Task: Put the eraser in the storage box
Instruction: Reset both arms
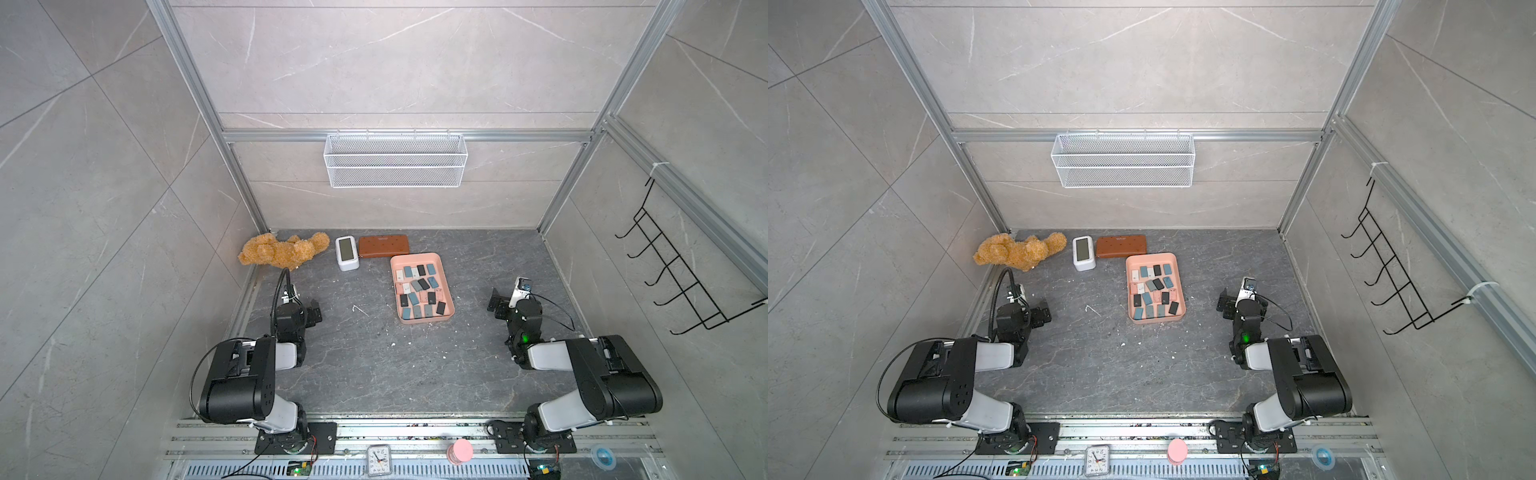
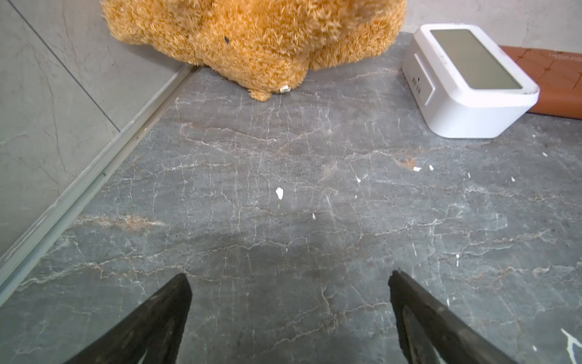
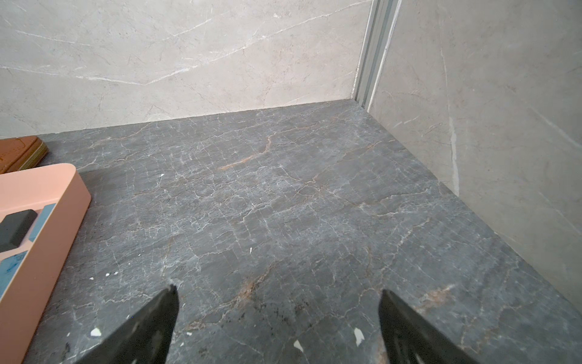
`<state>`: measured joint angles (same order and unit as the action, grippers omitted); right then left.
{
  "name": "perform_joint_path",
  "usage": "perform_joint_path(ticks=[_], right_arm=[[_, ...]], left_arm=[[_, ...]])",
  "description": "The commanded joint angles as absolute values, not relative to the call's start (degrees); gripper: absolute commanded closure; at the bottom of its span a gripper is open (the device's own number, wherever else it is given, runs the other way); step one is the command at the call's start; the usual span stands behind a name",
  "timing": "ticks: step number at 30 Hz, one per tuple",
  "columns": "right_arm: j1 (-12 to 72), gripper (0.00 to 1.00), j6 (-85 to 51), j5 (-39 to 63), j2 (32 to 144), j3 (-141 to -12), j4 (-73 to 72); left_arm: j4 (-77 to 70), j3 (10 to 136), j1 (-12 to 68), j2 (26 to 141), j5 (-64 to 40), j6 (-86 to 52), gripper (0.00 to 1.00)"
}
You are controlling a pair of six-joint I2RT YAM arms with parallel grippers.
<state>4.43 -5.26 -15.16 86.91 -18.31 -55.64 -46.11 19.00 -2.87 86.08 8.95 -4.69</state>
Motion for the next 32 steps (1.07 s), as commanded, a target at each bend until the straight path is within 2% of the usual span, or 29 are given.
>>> perform_joint_path(ticks=[1, 32], right_arm=[[4.4, 0.0, -4.3, -14.9, 87.5, -18.0, -57.0], [4.5, 0.0, -4.3, -15.1, 87.5, -18.2, -56.5]], left_arm=[[-49.2, 20.0, -2.8, 85.7, 10.1, -3.1, 0.0], [-49.0, 20.1, -2.4, 85.7, 10.6, -2.7, 0.0]])
